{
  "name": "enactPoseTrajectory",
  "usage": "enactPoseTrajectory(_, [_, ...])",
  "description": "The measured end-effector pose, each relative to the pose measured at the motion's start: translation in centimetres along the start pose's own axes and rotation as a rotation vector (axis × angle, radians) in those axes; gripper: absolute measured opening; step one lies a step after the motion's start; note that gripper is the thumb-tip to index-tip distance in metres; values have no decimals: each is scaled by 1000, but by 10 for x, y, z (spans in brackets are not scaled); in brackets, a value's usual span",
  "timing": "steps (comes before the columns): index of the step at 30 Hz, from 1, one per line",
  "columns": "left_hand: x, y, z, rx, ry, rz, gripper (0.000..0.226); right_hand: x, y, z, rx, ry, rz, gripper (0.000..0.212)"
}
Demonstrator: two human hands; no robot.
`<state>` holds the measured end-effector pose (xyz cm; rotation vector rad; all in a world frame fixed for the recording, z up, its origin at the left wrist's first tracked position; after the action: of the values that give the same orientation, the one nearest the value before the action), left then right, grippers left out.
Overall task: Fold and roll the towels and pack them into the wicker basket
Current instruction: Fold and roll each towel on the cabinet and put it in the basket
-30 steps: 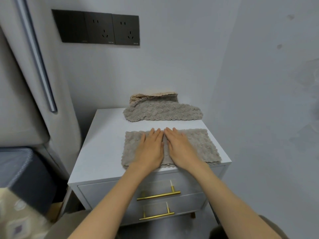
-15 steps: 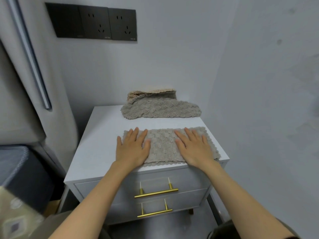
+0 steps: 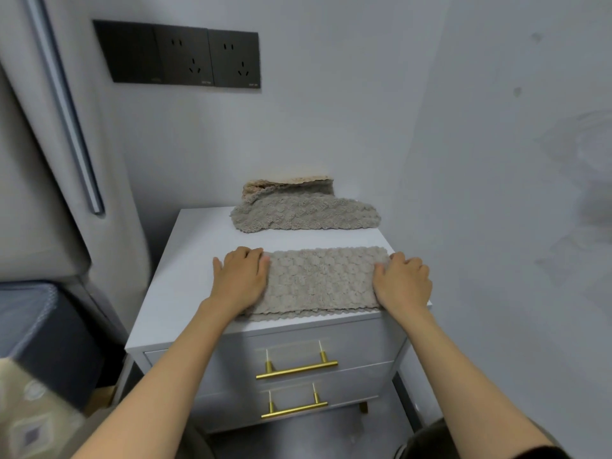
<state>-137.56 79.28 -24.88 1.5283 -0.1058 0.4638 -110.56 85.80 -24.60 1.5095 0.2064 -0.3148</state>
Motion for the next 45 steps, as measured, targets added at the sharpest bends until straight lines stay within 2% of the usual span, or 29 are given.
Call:
enactPoseTrajectory(3, [-5,6,-4,7,2,-18,43,4,3,-7,-111,-51,-52,42])
enactPoseTrajectory(8, [-8,6,-8,-47,16,50,34,9,14,-16,-256,-63,20,35])
enactPoseTrajectory(10, [-9,7,-10,-54,26,50,26,7,21,-19,-205,-33,42,31])
enactPoseTrajectory(12, [-10,10,-10,-68,30,72,17,2,32,-19,-92,18,27,22])
enactPoseTrajectory(14, [-7,15,-6,-99,35,145,11,-6,42,-18,8,63,10,23])
enactPoseTrajectory(18, [1,24,9,-172,56,349,18,-20,51,-22,122,131,-130,26])
enactPoseTrajectory(21, [11,22,28,-304,104,572,19,-33,45,-29,55,191,-470,16])
enactPoseTrajectory(24, [25,13,45,-479,130,821,12,-50,35,-38,-12,221,-797,16])
enactPoseTrajectory(26, [33,4,53,-616,142,1022,12,-67,31,-41,-17,271,-772,16])
enactPoseTrajectory(28, [38,-5,58,-721,160,1158,22,-85,25,-40,-77,325,-760,23])
enactPoseTrajectory(31, [43,-18,64,-816,191,1236,24,-115,5,-34,-310,486,-855,38])
enactPoseTrajectory(34, [38,-25,62,-793,201,1141,27,-126,-18,-29,-480,586,-771,65])
enactPoseTrajectory(37, [32,-19,60,-713,151,872,29,-127,-18,-24,-475,643,-627,77])
enactPoseTrajectory(41, [25,-8,56,-537,70,606,32,-119,-7,-16,-414,657,-523,58])
enactPoseTrajectory(45, [11,-2,52,-310,46,145,51,-103,7,6,-413,682,-342,42])
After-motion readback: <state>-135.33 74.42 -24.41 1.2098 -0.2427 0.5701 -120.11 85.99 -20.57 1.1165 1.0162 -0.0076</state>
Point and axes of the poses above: each hand's wrist, its own z-axis away from the middle knuckle, its own y-axis out of the back of the hand, x = y × z, the point moved 6 cm from there along -z, towards the middle knuckle, and after that the axes turned 12 degrees about -x, right-handed, at the moved point
